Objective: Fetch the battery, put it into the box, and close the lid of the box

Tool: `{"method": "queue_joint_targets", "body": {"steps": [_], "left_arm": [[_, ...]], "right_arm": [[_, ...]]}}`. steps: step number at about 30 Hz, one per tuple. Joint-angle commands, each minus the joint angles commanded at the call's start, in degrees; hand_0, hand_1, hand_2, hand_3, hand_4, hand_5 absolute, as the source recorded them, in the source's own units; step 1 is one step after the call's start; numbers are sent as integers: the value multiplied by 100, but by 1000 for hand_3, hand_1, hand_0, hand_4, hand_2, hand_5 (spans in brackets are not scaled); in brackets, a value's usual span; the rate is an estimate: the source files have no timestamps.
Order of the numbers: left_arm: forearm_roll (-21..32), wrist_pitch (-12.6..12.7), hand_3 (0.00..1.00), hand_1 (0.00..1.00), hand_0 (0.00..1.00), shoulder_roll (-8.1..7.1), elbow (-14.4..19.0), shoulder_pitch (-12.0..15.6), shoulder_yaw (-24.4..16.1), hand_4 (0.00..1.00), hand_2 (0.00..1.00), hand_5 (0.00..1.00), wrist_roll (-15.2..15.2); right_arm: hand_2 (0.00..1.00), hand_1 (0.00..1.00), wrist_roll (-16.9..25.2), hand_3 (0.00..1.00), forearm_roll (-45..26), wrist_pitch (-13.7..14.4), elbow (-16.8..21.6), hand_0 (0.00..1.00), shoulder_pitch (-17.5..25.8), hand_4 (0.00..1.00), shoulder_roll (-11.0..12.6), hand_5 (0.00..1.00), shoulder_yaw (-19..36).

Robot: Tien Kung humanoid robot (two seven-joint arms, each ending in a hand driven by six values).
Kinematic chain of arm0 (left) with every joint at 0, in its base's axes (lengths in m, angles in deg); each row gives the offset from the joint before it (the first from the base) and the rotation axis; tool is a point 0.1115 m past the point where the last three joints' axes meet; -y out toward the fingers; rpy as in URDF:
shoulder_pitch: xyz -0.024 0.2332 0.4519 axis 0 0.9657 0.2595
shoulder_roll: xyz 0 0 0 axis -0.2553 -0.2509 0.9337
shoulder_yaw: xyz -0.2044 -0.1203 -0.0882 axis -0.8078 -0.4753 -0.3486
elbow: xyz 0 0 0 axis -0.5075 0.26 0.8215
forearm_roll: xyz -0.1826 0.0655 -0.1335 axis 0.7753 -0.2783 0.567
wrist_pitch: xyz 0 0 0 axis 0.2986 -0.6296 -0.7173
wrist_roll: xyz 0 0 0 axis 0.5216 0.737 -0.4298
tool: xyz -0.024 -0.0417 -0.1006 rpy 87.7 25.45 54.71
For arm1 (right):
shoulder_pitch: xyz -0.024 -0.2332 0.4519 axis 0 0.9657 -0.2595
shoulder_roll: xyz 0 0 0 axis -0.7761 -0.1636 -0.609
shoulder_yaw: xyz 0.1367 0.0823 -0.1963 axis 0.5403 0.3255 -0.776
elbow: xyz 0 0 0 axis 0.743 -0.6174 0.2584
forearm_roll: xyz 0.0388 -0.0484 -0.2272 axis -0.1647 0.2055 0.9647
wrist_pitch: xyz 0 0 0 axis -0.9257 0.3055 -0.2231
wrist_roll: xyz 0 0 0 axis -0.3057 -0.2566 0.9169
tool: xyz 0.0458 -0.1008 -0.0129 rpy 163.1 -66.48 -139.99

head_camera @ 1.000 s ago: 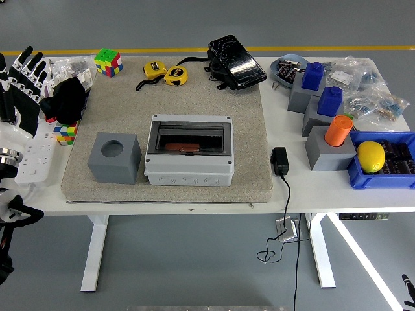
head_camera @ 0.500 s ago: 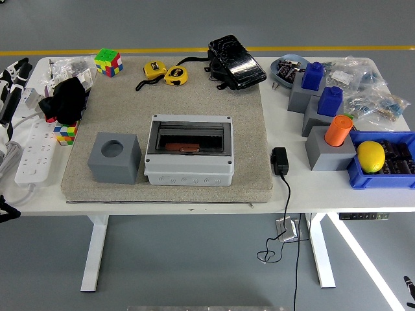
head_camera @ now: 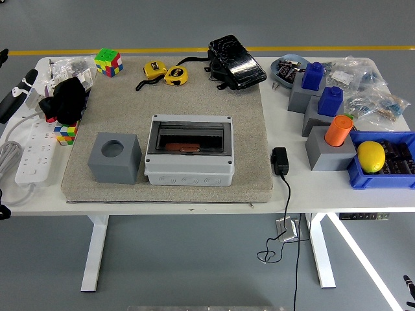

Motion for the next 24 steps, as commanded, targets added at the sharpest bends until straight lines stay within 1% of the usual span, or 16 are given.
{"method": "queue_joint_targets", "body": {"steps": [1,2,3,9,19,20,24], "left_arm": [[107,-29,905,952,947,1,-16,0,24,998,912,984,-30],[241,-77,870,927,927,-3,-34,6,59,998,876,993,-59],[334,-104,870,927,927,-1,-43,9,77,998,876,993,-70],[519,-173,866,920,924,31,-56,8,105,998,872,988,-96],[599,-107,866,917,922,35,-57,17,123,998,868,988,-140],[610,-101,865,906,903,34,-58,17,126,998,864,992,-146],[681,-63,865,906,903,45,-64,20,134,998,864,992,-182]], "right_arm": [[773,812,0,802,-3,0,0,848,-2,998,0,998,-2],[773,812,1,802,-8,-1,0,849,-3,998,-1,998,-5],[773,812,3,802,-12,0,0,849,-7,998,-1,998,-6],[773,812,-2,803,-9,-1,0,849,-7,998,-6,998,5],[773,812,3,803,-22,-2,0,849,-17,998,-13,998,5],[773,812,4,803,-23,-2,0,849,-17,998,-15,998,6],[773,812,8,803,-27,-1,0,849,-17,998,-23,998,8]]}}
